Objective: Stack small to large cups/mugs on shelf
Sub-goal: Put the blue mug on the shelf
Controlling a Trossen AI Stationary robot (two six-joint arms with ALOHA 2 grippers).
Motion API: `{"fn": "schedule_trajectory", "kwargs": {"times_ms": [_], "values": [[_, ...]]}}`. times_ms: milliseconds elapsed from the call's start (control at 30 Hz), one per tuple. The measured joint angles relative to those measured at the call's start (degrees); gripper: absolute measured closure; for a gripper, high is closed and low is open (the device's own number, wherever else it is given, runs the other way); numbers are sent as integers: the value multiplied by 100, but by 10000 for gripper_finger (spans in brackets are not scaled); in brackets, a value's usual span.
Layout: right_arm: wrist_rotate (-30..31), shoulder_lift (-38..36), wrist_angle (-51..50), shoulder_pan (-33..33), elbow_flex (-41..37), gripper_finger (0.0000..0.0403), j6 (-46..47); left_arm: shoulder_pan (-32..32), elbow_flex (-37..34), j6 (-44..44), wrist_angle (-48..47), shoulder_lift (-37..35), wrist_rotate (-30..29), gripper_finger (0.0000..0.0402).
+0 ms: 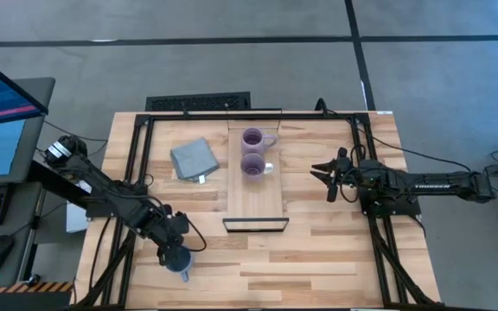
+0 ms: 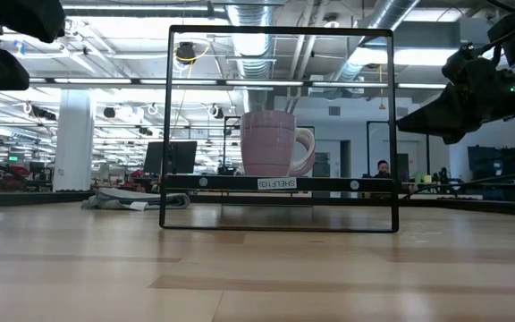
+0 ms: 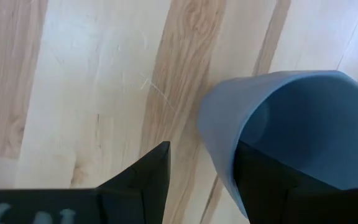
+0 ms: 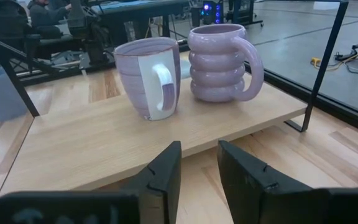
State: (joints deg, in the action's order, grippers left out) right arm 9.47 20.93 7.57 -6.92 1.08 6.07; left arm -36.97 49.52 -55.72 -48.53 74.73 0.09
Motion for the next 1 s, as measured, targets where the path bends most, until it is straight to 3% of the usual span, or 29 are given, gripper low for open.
{"fn": "schedule_trajectory", "kwargs": {"times_ms": [300,800,1000], "values": [[0,1,-4,-1,0,276,0,0,0,-75,17,45,197,250],[0,1,-52,0,0,276,1,0,0,-146,110,39,202,389],[-2,0,-52,-2,0,276,2,55,-24,-476,156,34,-303,395]]}}
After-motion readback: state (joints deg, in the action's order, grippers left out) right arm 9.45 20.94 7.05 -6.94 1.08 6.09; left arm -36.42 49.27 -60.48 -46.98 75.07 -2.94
